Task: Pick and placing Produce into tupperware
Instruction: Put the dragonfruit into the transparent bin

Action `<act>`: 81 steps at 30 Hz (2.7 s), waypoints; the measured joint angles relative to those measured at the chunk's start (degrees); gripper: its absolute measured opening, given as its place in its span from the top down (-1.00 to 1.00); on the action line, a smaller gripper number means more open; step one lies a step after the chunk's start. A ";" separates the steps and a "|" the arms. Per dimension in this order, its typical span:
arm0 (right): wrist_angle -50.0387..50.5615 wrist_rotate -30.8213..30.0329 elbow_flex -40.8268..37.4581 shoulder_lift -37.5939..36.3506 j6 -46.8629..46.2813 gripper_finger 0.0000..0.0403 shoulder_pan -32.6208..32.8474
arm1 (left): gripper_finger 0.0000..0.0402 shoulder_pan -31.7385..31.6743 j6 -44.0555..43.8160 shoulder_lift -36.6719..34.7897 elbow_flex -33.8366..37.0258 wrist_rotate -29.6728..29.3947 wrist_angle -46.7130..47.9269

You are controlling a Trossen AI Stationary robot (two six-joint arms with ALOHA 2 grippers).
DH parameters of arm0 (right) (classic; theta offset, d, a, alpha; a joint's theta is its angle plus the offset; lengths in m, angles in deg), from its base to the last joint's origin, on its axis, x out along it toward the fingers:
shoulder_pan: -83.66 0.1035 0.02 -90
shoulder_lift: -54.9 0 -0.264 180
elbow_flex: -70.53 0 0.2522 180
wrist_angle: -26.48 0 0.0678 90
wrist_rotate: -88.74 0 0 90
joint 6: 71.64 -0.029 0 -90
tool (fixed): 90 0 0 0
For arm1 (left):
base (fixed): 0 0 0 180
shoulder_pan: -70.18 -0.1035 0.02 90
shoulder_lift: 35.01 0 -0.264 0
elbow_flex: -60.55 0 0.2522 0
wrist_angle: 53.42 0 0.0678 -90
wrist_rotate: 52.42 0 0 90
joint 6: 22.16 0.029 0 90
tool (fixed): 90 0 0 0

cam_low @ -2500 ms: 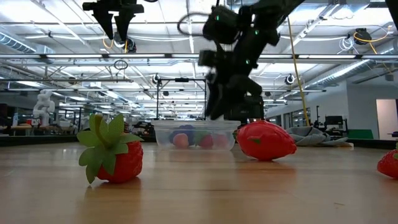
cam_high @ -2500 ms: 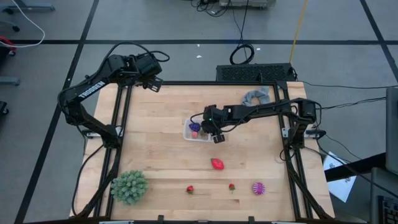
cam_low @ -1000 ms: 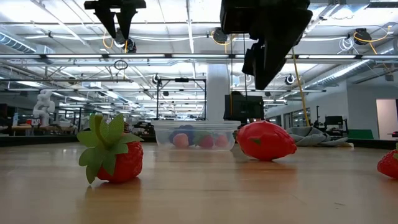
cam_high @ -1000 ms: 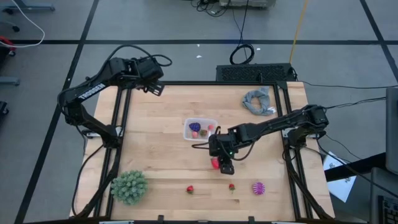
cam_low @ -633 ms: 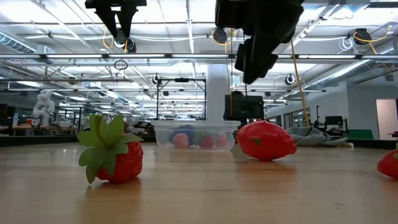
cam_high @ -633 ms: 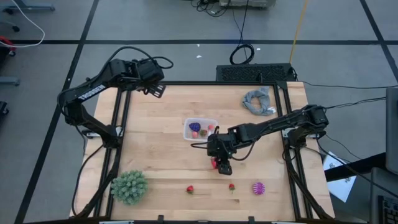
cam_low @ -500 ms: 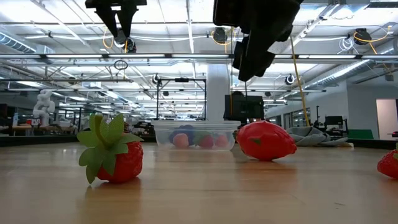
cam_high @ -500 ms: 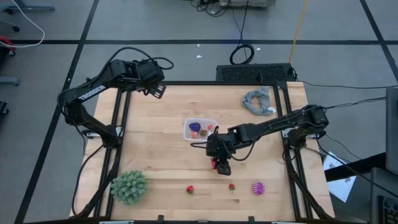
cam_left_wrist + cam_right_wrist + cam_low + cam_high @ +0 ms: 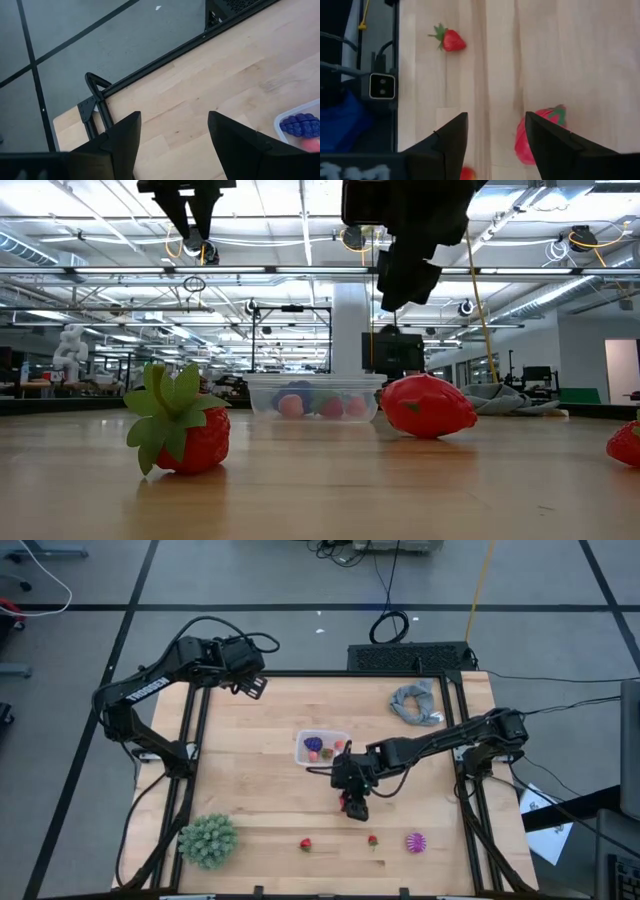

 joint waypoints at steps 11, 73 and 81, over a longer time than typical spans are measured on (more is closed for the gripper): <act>2.96 -0.06 0.00 0.03 0.47 -0.33 0.01 | -0.18 0.00 0.00 0.00 0.00 -0.02 0.00; 18.14 -25.57 10.56 8.79 -1.05 -0.34 6.23 | -0.18 1.92 -1.26 0.00 0.00 0.15 0.00; 17.82 -25.46 10.56 8.79 1.54 -0.34 6.23 | -0.18 1.88 -1.13 0.00 0.00 0.15 0.00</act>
